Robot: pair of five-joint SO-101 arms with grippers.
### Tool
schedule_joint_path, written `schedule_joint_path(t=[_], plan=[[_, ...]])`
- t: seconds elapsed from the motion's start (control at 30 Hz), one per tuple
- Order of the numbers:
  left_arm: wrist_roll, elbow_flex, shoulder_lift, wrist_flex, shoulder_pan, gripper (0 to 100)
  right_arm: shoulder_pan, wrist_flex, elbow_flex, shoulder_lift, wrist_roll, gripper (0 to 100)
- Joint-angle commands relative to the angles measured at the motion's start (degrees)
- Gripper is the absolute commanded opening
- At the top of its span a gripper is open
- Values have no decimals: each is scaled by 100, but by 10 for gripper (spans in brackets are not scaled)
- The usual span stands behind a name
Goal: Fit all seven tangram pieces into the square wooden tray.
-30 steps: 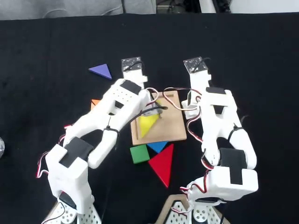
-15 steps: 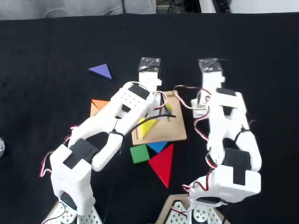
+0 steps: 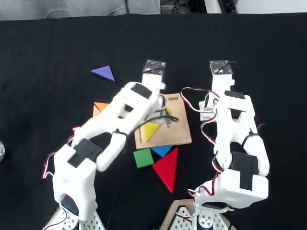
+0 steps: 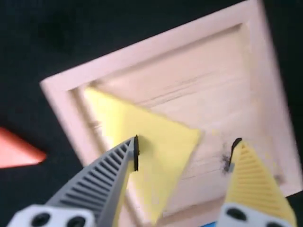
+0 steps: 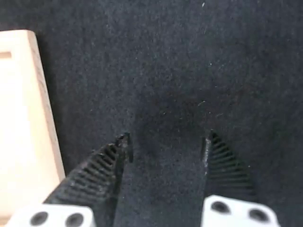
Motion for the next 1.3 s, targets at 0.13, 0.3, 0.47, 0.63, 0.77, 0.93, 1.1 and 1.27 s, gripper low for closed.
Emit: schedule_joint_path(t=[0.13, 0.3, 0.47, 0.63, 0.77, 0.93, 1.1, 1.27], plan=[[-325, -602, 149, 1073, -585, 324, 70, -97, -338, -4, -44, 237], [-325, -655, 141, 1108, -497, 324, 70, -97, -338, -4, -44, 237], [-325, -664, -44, 1108, -418, 324, 70, -97, -356, -4, -44, 237], [-290, -505, -1152, 1389, -119, 324, 70, -97, -356, -4, -44, 237], [-316, 40, -1741, 826, 145, 324, 70, -97, -365, -4, -44, 237], [-325, 919, -1319, -1020, 224, 320, 88, -97, -365, -4, -79, 237], [-844, 400, -642, -1380, 242, 123, 105, -97, -365, -13, -88, 237], [-1108, -207, 79, -1363, 242, 51, 105, -97, -365, -13, -88, 237]])
